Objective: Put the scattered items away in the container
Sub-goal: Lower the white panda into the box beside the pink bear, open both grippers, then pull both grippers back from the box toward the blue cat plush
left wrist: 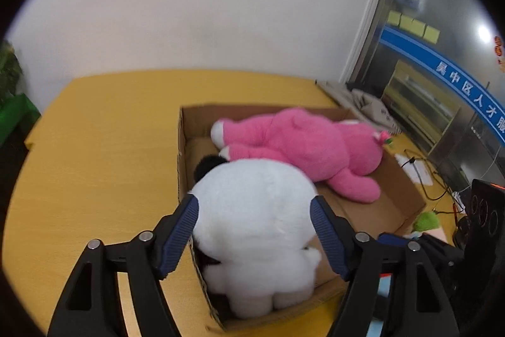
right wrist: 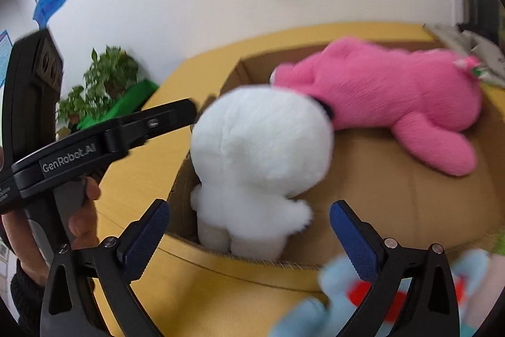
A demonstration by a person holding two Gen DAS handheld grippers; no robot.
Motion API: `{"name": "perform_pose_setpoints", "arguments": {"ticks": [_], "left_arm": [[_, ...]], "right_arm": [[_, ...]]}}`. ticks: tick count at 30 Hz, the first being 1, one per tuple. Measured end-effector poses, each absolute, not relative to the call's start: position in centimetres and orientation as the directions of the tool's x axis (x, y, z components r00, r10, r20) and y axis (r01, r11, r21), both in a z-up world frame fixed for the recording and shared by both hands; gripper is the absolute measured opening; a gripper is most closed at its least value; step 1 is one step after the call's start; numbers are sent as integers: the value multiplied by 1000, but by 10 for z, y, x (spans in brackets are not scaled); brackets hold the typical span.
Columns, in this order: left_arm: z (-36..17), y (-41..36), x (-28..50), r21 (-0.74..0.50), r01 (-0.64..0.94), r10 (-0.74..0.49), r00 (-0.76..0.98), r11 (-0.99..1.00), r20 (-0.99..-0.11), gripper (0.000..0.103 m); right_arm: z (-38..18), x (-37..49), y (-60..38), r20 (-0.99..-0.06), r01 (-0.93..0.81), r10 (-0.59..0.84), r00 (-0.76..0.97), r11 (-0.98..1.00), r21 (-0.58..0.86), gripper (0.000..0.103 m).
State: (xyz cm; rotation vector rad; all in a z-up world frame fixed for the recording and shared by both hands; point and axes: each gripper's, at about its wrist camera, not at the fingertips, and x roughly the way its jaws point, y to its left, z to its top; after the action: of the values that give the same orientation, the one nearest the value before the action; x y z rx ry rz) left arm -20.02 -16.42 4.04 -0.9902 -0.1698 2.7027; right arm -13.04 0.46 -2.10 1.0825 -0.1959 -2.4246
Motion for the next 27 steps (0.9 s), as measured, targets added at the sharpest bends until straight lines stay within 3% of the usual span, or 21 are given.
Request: {"name": "perform_pose_setpoints", "arguments": {"ticks": [9, 15, 27], "left_arm": [[60, -101, -87, -97, -143, 173, -811, -985, -559, 81], [50, -59, -46, -154, -146, 208, -801, -977, -562, 81], [46, -21, -27, -119, -163, 202, -791, -979, -578, 81]], "right_arm": [[37, -61, 85, -579, 235, -233, -781, -969, 73, 103], [41, -32, 114, -568, 222, -176, -804, -975, -13, 103], [31, -15, 146, -582, 230, -183, -793, -973, -6, 103]]}}
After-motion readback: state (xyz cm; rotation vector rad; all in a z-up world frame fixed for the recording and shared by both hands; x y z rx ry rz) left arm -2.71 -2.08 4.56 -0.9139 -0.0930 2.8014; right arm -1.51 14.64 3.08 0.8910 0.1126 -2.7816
